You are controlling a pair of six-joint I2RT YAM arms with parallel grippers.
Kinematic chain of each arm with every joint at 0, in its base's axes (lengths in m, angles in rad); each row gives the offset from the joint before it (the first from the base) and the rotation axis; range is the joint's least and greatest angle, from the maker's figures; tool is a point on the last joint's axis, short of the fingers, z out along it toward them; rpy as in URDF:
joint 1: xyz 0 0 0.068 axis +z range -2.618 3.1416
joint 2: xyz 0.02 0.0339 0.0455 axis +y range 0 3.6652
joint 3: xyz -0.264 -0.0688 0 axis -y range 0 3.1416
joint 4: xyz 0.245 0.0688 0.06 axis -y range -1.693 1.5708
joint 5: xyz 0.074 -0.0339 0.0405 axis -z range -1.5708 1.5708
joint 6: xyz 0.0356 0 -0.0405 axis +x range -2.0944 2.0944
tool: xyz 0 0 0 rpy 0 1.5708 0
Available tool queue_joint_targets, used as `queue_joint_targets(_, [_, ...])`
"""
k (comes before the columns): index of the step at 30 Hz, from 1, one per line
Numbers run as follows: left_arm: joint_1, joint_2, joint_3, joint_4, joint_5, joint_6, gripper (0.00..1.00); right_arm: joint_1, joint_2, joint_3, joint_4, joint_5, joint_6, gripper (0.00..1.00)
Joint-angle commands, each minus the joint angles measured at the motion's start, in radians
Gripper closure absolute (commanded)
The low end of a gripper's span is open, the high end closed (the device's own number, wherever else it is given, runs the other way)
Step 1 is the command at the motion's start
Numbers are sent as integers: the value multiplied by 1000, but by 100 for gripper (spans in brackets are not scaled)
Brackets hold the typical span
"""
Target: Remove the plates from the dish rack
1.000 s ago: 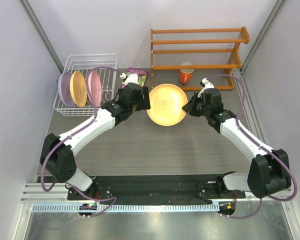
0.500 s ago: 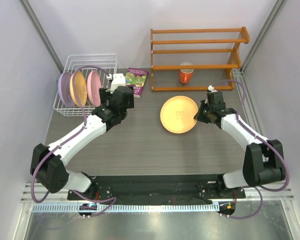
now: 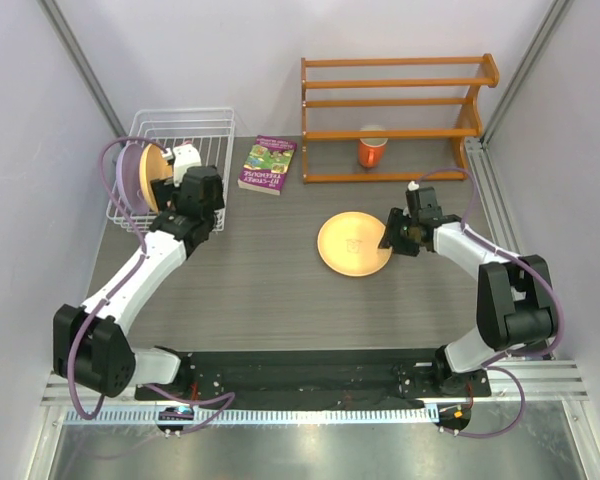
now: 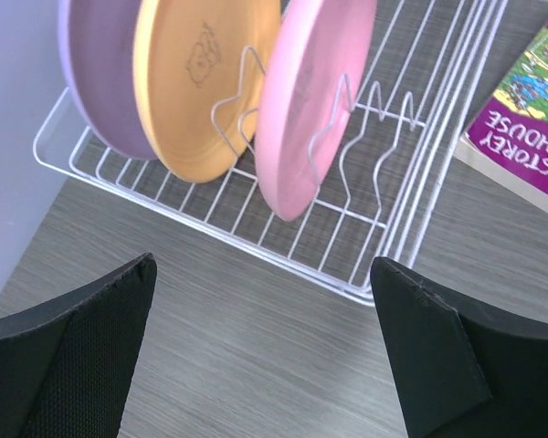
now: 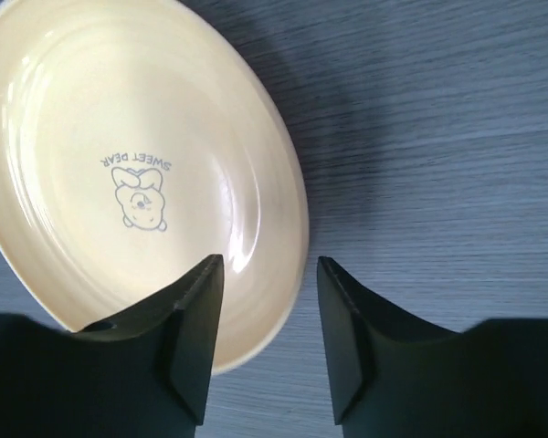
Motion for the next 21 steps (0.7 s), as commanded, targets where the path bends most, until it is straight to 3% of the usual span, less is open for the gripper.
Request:
queue_joint_targets(1, [36, 6, 0, 102, -9, 35, 1, -5, -30, 10, 9, 67, 4, 41])
queue_joint_targets(8, [76, 92, 18, 237, -87, 113, 1, -5, -142, 16, -31, 223, -40, 34])
queue_joint_targets(21, [84, 409, 141, 505, -332, 354, 15, -5, -187, 14, -51, 240, -52, 30])
